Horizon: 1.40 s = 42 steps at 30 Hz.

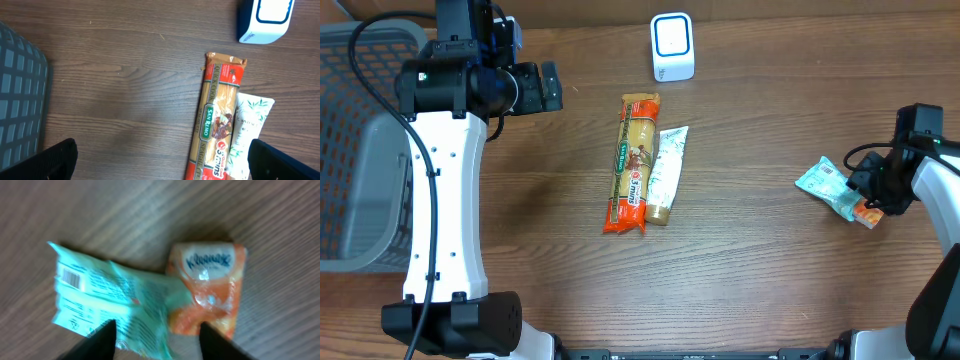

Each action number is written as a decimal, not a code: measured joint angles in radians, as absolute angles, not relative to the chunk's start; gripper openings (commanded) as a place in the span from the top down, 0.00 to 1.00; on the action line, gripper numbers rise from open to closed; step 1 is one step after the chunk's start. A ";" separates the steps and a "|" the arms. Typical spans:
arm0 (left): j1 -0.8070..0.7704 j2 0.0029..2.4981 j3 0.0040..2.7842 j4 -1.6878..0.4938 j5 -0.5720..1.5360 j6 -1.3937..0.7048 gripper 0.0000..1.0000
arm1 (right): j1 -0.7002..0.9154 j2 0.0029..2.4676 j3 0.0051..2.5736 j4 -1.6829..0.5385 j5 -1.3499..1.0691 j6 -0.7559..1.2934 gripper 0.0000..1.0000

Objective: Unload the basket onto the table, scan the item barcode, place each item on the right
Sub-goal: 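Carry the teal packet right and release it beside the Kleenex pack, then reach the right gripper to the white tube and grasp it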

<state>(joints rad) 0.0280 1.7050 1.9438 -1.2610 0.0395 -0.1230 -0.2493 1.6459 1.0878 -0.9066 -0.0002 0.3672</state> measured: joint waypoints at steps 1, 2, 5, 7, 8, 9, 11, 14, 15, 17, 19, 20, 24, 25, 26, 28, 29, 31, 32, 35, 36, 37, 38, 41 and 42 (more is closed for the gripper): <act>0.028 1.705 1.944 -1.261 0.040 -0.123 0.00 | -0.250 1.646 1.089 -0.928 0.000 0.364 0.40; 0.028 1.705 1.943 -1.261 0.040 -0.123 0.00 | -0.253 1.646 1.095 -0.966 -0.001 0.363 0.40; 0.028 1.705 1.943 -1.261 0.040 -0.123 0.00 | -0.253 1.647 1.143 -1.073 -0.014 0.361 0.39; 0.028 1.705 1.943 -1.261 0.040 -0.123 0.00 | -0.253 1.647 1.199 -1.118 -0.056 0.350 0.39; 0.028 1.705 1.943 -1.261 0.039 -0.123 0.00 | -0.249 1.647 1.235 -1.123 -0.104 0.336 0.38; 0.028 1.705 1.943 -1.261 0.039 -0.123 0.00 | -0.241 1.647 1.267 -1.114 -0.161 0.321 0.38; 0.028 1.705 1.943 -1.261 0.040 -0.123 0.00 | -0.209 1.645 1.302 -1.059 -0.279 0.304 0.38; 0.028 1.705 1.943 -1.261 0.040 -0.123 0.00 | -0.110 1.645 1.299 -0.934 -0.435 0.307 0.34; 0.028 1.705 1.943 -1.261 0.040 -0.123 0.00 | -0.063 1.645 1.290 -0.878 -0.471 0.324 0.33; 0.028 1.705 1.943 -1.261 0.039 -0.123 0.01 | 0.030 1.645 1.271 -0.789 -0.512 0.364 0.31; 0.028 1.705 1.943 -1.261 0.039 -0.123 0.00 | 0.133 1.652 1.237 -0.688 -0.528 0.429 0.28; 0.028 1.705 1.943 -1.261 0.039 -0.123 0.00 | 0.176 1.661 1.226 -0.650 -0.529 0.456 0.27; 0.028 1.705 1.943 -1.261 0.040 -0.123 0.00 | 0.310 1.746 1.205 -0.520 -0.540 0.561 0.24; 0.028 1.705 1.943 -1.261 0.039 -0.123 0.00 | 0.332 1.773 1.204 -0.497 -0.540 0.582 0.23; 0.028 1.705 1.943 -1.261 0.040 -0.123 0.00 | 0.351 1.800 1.203 -0.469 -0.540 0.603 0.22; 0.028 1.705 1.943 -1.261 0.040 -0.123 0.00 | 0.389 1.856 1.201 -0.421 -0.535 0.645 0.20; 0.028 1.705 1.943 -1.261 0.039 -0.123 0.00 | 0.406 1.885 1.199 -0.395 -0.533 0.671 0.19; 0.028 1.705 1.943 -1.261 0.040 -0.123 0.00 | 0.427 1.924 1.196 -0.355 -0.530 0.705 0.18; 0.028 1.705 1.943 -1.261 0.039 -0.123 0.00 | 0.434 1.938 1.196 -0.342 -0.526 0.718 0.18; 0.028 1.705 1.943 -1.261 0.040 -0.123 0.00 | 0.454 1.979 1.196 -0.305 -0.515 0.762 0.18; 0.028 1.705 1.943 -1.261 0.040 -0.123 0.00 | 0.459 1.989 1.196 -0.302 -0.512 0.772 0.19; 0.028 1.705 1.943 -1.261 0.040 -0.123 0.00 | 0.465 2.001 1.196 -0.298 -0.509 0.786 0.19; 0.028 1.705 1.943 -1.261 0.040 -0.123 0.00 | 0.469 2.009 1.196 -0.288 -0.514 0.796 0.20; 0.028 1.705 1.944 -1.261 0.040 -0.123 0.00 | 0.492 2.018 1.197 -0.253 -0.513 0.828 0.23; 0.028 1.705 1.943 -1.261 0.039 -0.123 0.00 | 0.501 2.022 1.196 -0.241 -0.512 0.836 0.26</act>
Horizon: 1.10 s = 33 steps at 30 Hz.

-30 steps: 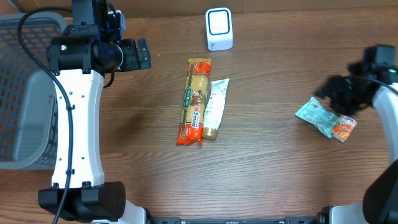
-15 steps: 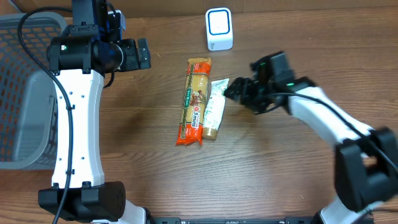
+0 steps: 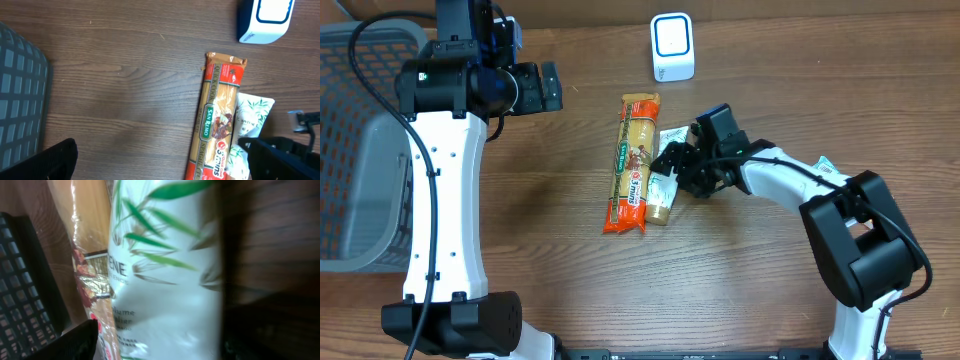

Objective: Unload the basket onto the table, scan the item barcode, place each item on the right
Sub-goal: 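Reach the right gripper to the white tube and grasp it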

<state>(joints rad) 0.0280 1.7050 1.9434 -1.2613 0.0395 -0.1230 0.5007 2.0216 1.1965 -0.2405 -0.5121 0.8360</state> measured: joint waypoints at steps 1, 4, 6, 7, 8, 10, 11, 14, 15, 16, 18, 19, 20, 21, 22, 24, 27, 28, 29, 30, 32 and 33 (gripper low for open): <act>0.028 1.705 1.943 -1.261 0.039 -0.123 0.00 | 0.510 2.024 1.196 -0.229 -0.508 0.839 0.31; 0.028 1.705 1.943 -1.261 0.040 -0.123 0.00 | 0.534 2.033 1.196 -0.220 -0.482 0.846 0.71; 0.028 1.705 1.944 -1.261 0.039 -0.123 0.00 | 0.547 2.035 1.196 -0.216 -0.471 0.855 0.83; 0.028 1.705 1.943 -1.261 0.040 -0.123 0.00 | 0.550 2.035 1.196 -0.218 -0.467 0.859 0.88; 0.028 1.705 1.943 -1.261 0.040 -0.123 0.00 | 0.552 2.035 1.196 -0.222 -0.467 0.862 0.94; 0.028 1.705 1.943 -1.261 0.039 -0.123 0.00 | 0.551 2.035 1.198 -0.225 -0.473 0.860 0.96; 0.028 1.705 1.943 -1.261 0.039 -0.123 0.00 | 0.550 2.035 1.199 -0.231 -0.477 0.863 0.96; 0.028 1.705 1.943 -1.261 0.040 -0.123 0.00 | 0.536 2.034 1.219 -0.298 -0.496 0.830 0.96; 0.028 1.705 1.943 -1.261 0.040 -0.123 0.00 | 0.530 2.033 1.229 -0.335 -0.501 0.807 0.96; 0.028 1.705 1.943 -1.261 0.040 -0.123 0.00 | 0.523 2.028 1.244 -0.390 -0.498 0.780 0.96; 0.028 1.705 1.943 -1.261 0.040 -0.123 0.00 | 0.508 2.012 1.277 -0.509 -0.472 0.732 0.96; 0.028 1.705 1.943 -1.261 0.039 -0.123 0.00 | 0.500 2.003 1.306 -0.607 -0.443 0.704 0.96; 0.028 1.705 1.943 -1.261 0.039 -0.123 0.00 | 0.492 1.992 1.341 -0.722 -0.403 0.675 0.96; 0.028 1.705 1.943 -1.261 0.040 -0.123 0.00 | 0.486 1.979 1.377 -0.818 -0.358 0.662 0.96; 0.028 1.705 1.943 -1.261 0.040 -0.123 0.00 | 0.483 1.975 1.423 -0.925 -0.305 0.651 0.96; 0.028 1.705 1.943 -1.261 0.040 -0.123 0.00 | 0.480 1.966 1.505 -1.091 -0.174 0.629 0.96; 0.028 1.705 1.943 -1.261 0.040 -0.123 0.00 | 0.493 1.952 1.564 -1.195 0.012 0.616 0.96; 0.028 1.705 1.943 -1.261 0.040 -0.123 0.00 | 0.500 1.950 1.572 -1.213 0.069 0.613 0.96; 0.028 1.705 1.943 -1.261 0.039 -0.123 0.00 | 0.511 1.950 1.575 -1.230 0.134 0.605 0.96; 0.028 1.705 1.943 -1.261 0.040 -0.123 0.00 | 0.520 1.952 1.575 -1.239 0.183 0.597 0.96; 0.028 1.705 1.943 -1.261 0.040 -0.123 0.00 | 0.541 1.969 1.575 -1.243 0.266 0.577 0.96; 0.028 1.705 1.943 -1.261 0.040 -0.123 0.01 | 0.554 1.987 1.575 -1.242 0.301 0.564 0.96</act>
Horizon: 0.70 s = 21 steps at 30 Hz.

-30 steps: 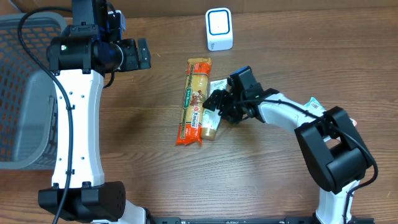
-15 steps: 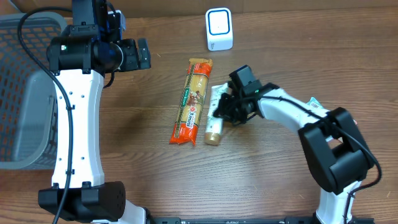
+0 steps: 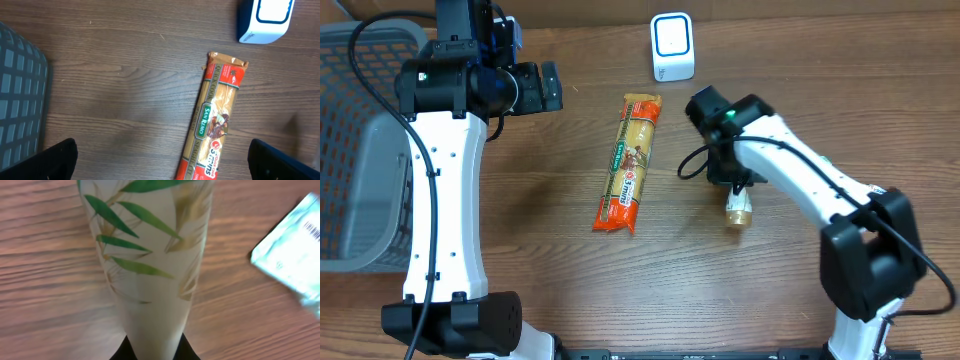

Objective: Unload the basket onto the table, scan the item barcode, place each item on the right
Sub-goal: 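Reach the right gripper to the white tube and grasp it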

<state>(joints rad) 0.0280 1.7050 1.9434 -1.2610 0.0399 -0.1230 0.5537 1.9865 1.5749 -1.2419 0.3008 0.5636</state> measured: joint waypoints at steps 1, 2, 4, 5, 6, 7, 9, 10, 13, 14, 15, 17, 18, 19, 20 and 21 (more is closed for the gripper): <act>0.028 1.705 1.943 -1.261 0.040 -0.123 0.00 | 0.562 2.001 1.575 -1.241 0.323 0.556 0.96; 0.028 1.705 1.943 -1.261 0.039 -0.123 0.00 | 0.575 2.025 1.575 -1.241 0.348 0.547 0.96; 0.028 1.705 1.943 -1.261 0.040 -0.123 0.00 | 0.601 2.075 1.575 -1.240 0.382 0.530 0.84; 0.028 1.705 1.943 -1.261 0.040 -0.123 0.00 | 0.614 2.096 1.575 -1.236 0.390 0.522 0.73; 0.028 1.705 1.943 -1.261 0.039 -0.123 0.00 | 0.627 2.112 1.575 -1.231 0.400 0.508 0.59; 0.028 1.705 1.943 -1.261 0.039 -0.123 0.00 | 0.639 2.121 1.575 -1.224 0.406 0.501 0.49; 0.028 1.705 1.943 -1.261 0.040 -0.123 0.00 | 0.671 2.125 1.575 -1.208 0.418 0.483 0.33; 0.028 1.705 1.943 -1.261 0.040 -0.123 0.00 | 0.704 2.123 1.578 -1.198 0.418 0.456 0.32; 0.028 1.705 1.943 -1.261 0.040 -0.123 0.00 | 0.759 2.123 1.580 -1.186 0.387 0.407 0.31; 0.028 1.705 1.943 -1.261 0.040 -0.123 0.00 | 0.770 2.123 1.583 -1.189 0.376 0.399 0.31; 0.028 1.705 1.943 -1.261 0.039 -0.123 0.00 | 0.783 2.123 1.587 -1.196 0.361 0.389 0.32; 0.028 1.705 1.943 -1.261 0.040 -0.123 0.00 | 0.796 2.123 1.608 -1.219 0.318 0.379 0.33; 0.028 1.705 1.943 -1.261 0.039 -0.123 0.00 | 0.796 2.123 1.622 -1.235 0.288 0.373 0.33; 0.028 1.705 1.943 -1.261 0.039 -0.123 0.00 | 0.794 2.123 1.636 -1.246 0.266 0.370 0.33; 0.028 1.705 1.943 -1.261 0.039 -0.123 0.00 | 0.791 2.123 1.654 -1.258 0.242 0.368 0.33; 0.028 1.705 1.943 -1.261 0.039 -0.123 0.00 | 0.786 2.123 1.676 -1.271 0.216 0.366 0.33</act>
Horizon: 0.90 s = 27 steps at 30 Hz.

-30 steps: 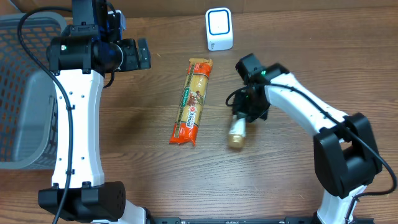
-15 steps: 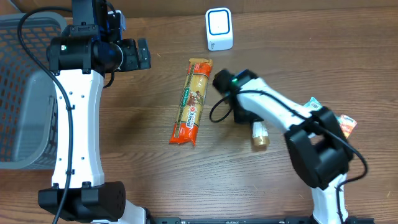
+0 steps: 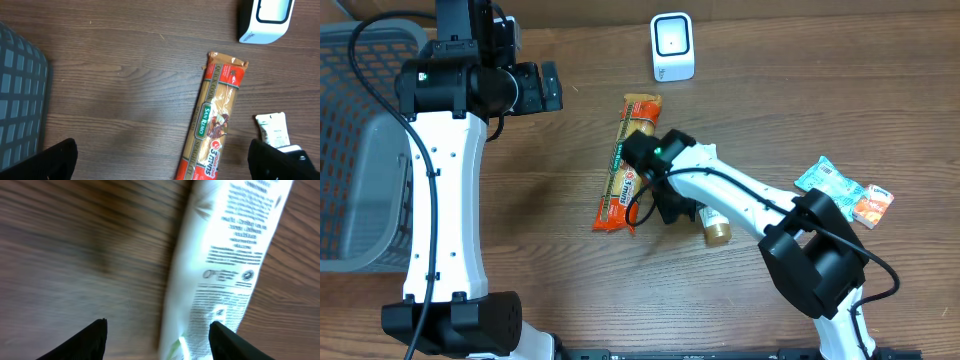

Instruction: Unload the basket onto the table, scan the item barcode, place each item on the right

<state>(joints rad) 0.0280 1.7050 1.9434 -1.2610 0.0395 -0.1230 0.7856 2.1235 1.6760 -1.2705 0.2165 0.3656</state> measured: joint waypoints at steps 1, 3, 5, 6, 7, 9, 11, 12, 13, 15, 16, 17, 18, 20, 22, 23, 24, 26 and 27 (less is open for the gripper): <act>0.028 1.705 1.943 -1.261 0.040 -0.123 0.00 | 0.783 2.123 1.694 -1.282 0.199 0.365 0.33; 0.028 1.705 1.943 -1.261 0.040 -0.123 0.00 | 0.775 2.123 1.742 -1.301 0.152 0.362 0.33; 0.028 1.705 1.943 -1.261 0.039 -0.123 0.00 | 0.772 2.123 1.769 -1.299 0.085 0.344 0.33; 0.028 1.705 1.943 -1.261 0.040 -0.123 0.00 | 0.771 2.123 1.772 -1.297 0.052 0.335 0.33; 0.028 1.705 1.943 -1.261 0.039 -0.123 0.00 | 0.772 2.123 1.772 -1.297 0.018 0.331 0.33; 0.028 1.705 1.943 -1.261 0.039 -0.123 0.00 | 0.772 2.123 1.766 -1.290 -0.020 0.324 0.33; 0.028 1.705 1.943 -1.261 0.040 -0.123 0.00 | 0.773 2.123 1.748 -1.278 -0.051 0.325 0.33; 0.028 1.705 1.943 -1.261 0.039 -0.123 0.00 | 0.773 2.123 1.733 -1.273 -0.061 0.325 0.34; 0.028 1.705 1.943 -1.261 0.039 -0.123 0.01 | 0.773 2.123 1.711 -1.269 -0.074 0.328 0.34; 0.028 1.705 1.943 -1.261 0.040 -0.123 0.00 | 0.773 2.123 1.663 -1.271 -0.090 0.332 0.34; 0.028 1.705 1.943 -1.261 0.040 -0.123 0.00 | 0.773 2.123 1.644 -1.271 -0.094 0.336 0.34; 0.028 1.705 1.943 -1.261 0.040 -0.123 0.00 | 0.773 2.123 1.625 -1.271 -0.098 0.338 0.34; 0.028 1.705 1.943 -1.261 0.040 -0.123 0.00 | 0.773 2.123 1.602 -1.272 -0.100 0.344 0.35; 0.028 1.705 1.943 -1.261 0.039 -0.123 0.00 | 0.772 2.123 1.582 -1.267 -0.101 0.355 0.39; 0.028 1.705 1.943 -1.261 0.040 -0.123 0.00 | 0.768 2.123 1.568 -1.268 -0.098 0.371 0.40; 0.028 1.705 1.943 -1.261 0.040 -0.123 0.00 | 0.764 2.123 1.567 -1.271 -0.093 0.375 0.40; 0.028 1.705 1.943 -1.261 0.039 -0.123 0.00 | 0.757 2.123 1.567 -1.278 -0.080 0.383 0.40; 0.028 1.705 1.943 -1.261 0.039 -0.123 0.00 | 0.737 2.123 1.567 -1.313 -0.034 0.400 0.39; 0.028 1.705 1.943 -1.261 0.039 -0.123 0.00 | 0.722 2.123 1.567 -1.334 -0.004 0.408 0.37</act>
